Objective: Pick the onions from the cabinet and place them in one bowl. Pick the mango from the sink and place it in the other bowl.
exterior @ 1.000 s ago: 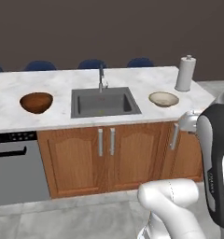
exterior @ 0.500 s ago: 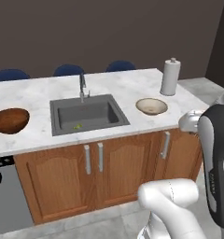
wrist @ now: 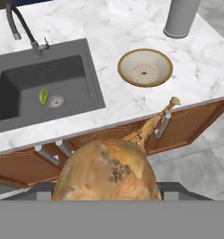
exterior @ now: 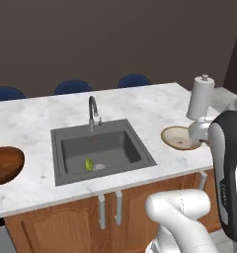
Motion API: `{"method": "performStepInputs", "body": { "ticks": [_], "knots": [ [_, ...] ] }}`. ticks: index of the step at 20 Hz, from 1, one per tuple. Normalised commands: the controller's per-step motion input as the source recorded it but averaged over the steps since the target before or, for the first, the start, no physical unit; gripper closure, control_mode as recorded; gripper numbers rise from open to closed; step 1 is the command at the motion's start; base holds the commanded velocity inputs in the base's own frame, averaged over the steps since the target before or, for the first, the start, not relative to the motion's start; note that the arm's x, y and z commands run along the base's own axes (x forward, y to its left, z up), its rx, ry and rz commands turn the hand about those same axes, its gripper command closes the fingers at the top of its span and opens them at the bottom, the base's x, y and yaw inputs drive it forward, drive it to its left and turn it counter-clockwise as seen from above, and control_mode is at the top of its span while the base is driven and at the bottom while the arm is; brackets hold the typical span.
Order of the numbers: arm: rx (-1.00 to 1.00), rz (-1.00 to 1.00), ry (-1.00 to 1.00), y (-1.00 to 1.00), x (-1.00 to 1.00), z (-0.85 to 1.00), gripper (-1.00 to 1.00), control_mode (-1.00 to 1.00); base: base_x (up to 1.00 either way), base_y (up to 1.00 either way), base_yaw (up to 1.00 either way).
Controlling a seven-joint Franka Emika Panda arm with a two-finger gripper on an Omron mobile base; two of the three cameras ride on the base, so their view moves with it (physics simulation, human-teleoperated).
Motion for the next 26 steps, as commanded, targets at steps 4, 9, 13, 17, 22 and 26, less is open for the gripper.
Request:
{"method": "performStepInputs", "body": {
  "ticks": [4, 9, 13, 17, 22, 26],
  "knots": [
    [0.0, 0.0, 0.0, 0.0, 0.0, 0.0, 1.0, 1.0, 0.32, -0.25, 0.0],
    [0.0, 0.0, 0.0, 0.0, 0.0, 0.0, 1.0, 1.0, 0.16, -0.49, 0.0],
    [0.0, 0.0, 0.0, 0.0, 0.0, 0.0, 1.0, 1.0, 0.3, -0.36, 0.0],
    [0.0, 0.0, 0.0, 0.0, 0.0, 0.0, 1.0, 1.0, 0.45, -0.16, 0.01],
    [0.0, 0.0, 0.0, 0.0, 0.0, 0.0, 1.0, 1.0, 0.31, 0.0, 0.0],
    [0.0, 0.02, 0.0, -0.11, 0.18, -0.03, 1.0, -1.0, 0.07, -0.01, 0.0]
  ]
}}
